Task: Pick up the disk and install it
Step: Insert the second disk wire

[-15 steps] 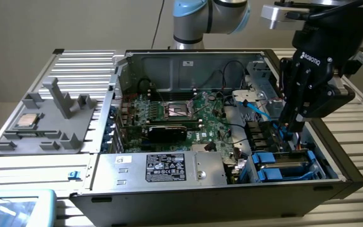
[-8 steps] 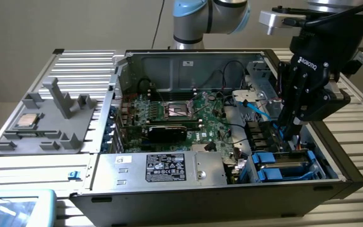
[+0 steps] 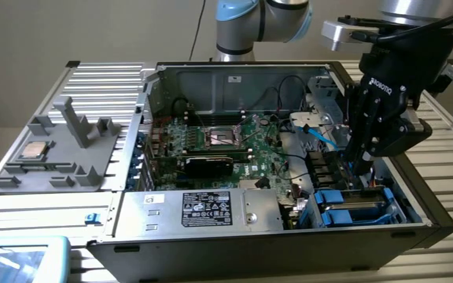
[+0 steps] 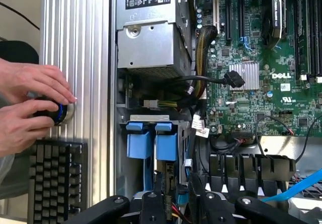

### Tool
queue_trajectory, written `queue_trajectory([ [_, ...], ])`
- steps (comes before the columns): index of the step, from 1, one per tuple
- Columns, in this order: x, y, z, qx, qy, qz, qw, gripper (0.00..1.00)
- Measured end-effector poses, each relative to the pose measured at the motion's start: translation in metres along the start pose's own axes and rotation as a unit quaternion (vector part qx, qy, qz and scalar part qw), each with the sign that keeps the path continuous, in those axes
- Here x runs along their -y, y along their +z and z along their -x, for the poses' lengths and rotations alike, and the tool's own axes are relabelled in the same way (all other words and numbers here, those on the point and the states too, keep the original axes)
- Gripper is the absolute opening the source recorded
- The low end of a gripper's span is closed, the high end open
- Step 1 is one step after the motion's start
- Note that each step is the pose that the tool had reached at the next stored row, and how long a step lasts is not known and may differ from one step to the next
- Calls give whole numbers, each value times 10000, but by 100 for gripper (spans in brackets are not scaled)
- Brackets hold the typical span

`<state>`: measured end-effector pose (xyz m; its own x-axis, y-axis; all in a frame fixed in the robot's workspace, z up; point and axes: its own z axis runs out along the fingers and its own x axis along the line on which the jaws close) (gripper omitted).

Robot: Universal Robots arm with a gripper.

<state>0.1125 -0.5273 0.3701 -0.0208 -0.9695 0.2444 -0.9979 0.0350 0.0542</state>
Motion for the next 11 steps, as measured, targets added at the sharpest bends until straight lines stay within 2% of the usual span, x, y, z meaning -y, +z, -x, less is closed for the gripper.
queue_trajectory([
  [3, 11, 20, -23, 29, -5, 19, 10000, 32],
  [8, 33, 43, -61, 74, -8, 24, 10000, 32],
  [11, 36, 49, -71, 91, -6, 26, 10000, 32],
])
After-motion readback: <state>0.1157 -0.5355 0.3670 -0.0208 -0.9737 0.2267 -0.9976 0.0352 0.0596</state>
